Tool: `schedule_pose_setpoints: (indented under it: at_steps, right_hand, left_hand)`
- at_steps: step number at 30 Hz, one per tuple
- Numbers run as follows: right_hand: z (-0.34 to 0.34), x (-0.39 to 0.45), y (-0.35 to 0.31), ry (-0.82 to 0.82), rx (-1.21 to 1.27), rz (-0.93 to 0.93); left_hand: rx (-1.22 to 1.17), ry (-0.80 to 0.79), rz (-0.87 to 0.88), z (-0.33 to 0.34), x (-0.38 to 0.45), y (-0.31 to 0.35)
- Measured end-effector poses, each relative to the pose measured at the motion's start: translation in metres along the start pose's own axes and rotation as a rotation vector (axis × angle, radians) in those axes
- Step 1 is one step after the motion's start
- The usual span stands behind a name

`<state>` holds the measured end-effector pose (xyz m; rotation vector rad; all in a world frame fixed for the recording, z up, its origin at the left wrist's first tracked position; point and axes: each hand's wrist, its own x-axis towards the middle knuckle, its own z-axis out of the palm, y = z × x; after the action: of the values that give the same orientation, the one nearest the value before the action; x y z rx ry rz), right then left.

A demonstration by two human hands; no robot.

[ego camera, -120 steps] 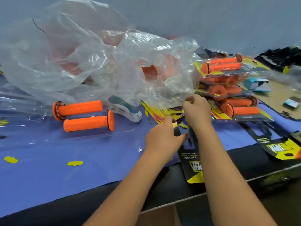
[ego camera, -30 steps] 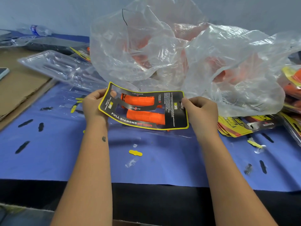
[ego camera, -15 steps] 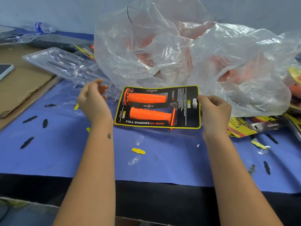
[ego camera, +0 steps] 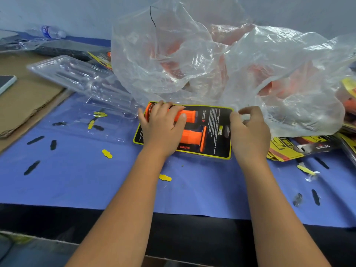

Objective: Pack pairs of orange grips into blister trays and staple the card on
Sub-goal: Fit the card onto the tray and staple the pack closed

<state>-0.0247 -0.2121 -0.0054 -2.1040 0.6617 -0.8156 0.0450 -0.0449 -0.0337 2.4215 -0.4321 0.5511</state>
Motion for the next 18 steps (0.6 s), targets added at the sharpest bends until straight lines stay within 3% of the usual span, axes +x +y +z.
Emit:
schedule_pose_setpoints:
  at_steps: [3, 5, 11, 14, 18]
  right_hand:
    - [-0.002, 0.002, -0.009, -0.115, 0.648, 0.174]
    - [-0.003, 0.001, -0.011, -0.258, 0.943, 0.241]
    - [0.003, -0.003, -0.005, -0.531, 0.723, 0.185]
    - [0.005, -0.001, 0.0, -0.521, 0.613, 0.208]
    - [0.009, -0.001, 0.002, -0.395, 0.681, 0.244]
  left_hand:
    - [-0.155, 0.083, -0.116, -0.003, 0.003, 0.002]
    - [-0.216, 0.137, -0.117, -0.006, 0.003, 0.002]
    - [-0.372, 0.202, -0.13, -0.008, 0.004, -0.001]
    - [-0.382, 0.197, -0.136, -0.008, 0.004, -0.002]
    - [-0.271, 0.275, -0.12, -0.012, 0.004, -0.004]
